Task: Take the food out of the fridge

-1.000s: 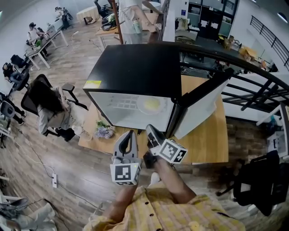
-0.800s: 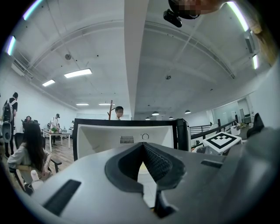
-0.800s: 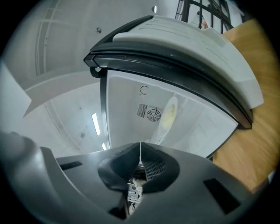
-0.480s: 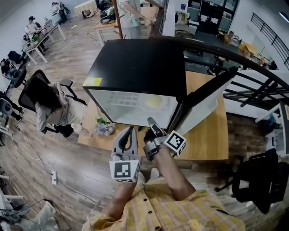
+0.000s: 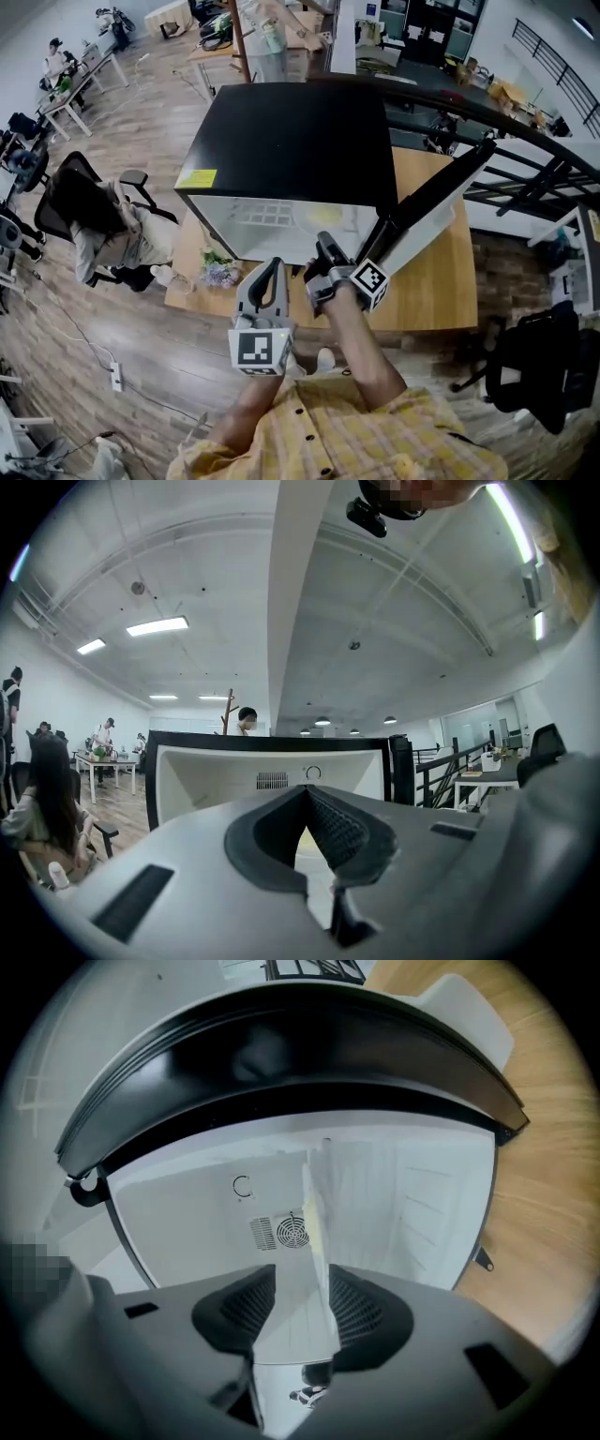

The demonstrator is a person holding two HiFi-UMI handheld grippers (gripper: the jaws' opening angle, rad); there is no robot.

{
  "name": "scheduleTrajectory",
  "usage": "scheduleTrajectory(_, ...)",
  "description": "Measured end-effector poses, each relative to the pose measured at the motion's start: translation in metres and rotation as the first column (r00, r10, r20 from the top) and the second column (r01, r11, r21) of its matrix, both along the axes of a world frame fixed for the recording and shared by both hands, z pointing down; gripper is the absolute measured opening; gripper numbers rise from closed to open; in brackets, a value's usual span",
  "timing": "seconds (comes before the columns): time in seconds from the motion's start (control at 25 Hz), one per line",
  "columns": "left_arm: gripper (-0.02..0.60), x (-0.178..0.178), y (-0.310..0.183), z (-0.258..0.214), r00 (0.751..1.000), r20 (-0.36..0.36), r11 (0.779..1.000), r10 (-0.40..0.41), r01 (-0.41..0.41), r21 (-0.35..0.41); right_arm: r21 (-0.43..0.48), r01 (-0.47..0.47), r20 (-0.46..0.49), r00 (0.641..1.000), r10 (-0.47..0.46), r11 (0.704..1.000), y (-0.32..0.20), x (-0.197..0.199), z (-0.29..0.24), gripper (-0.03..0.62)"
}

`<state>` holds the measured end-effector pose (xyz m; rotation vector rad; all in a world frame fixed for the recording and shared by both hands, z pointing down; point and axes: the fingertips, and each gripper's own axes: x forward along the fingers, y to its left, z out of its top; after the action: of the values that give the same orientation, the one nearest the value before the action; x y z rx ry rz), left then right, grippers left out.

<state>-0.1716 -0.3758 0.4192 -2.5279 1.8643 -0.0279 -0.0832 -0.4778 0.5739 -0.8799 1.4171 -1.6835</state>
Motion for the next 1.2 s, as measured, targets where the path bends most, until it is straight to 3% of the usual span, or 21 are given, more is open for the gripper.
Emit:
scheduleTrajectory(0.36,0.008,-0.013,-0.011,0.001,1.000,-0.018,1.000,0.003,-0.003,-0.006,-0.077,-0.031,0.020,0.999,0.033,0.997,-0.022,-0.007,0.019,0.156)
scheduleTrajectory(0.6,0.008,-0.014,-0.007,0.002,1.000,-0.017,1.000,0.008,-0.008,-0.006,-0.093,-0.045,-0.037,0.998,0.042,0.995,-0.023,0.000,0.025,0.034)
scheduleTrajectory(0.72,0.008,-0.012,-0.006,0.003,1.000,-0.020,1.000,0.012,-0.012,-0.004,-0.100,-0.037,-0.054,0.998,0.032,0.994,-0.023,0.001,0.025,0.021)
scheduleTrajectory(1.2,0.008,-0.004,0.007,0.004,0.998,-0.055,1.000,0.023,-0.023,-0.007,-0.023,-0.007,-0.035,0.999,0.007,1.000,0.003,0.005,-0.004,0.018)
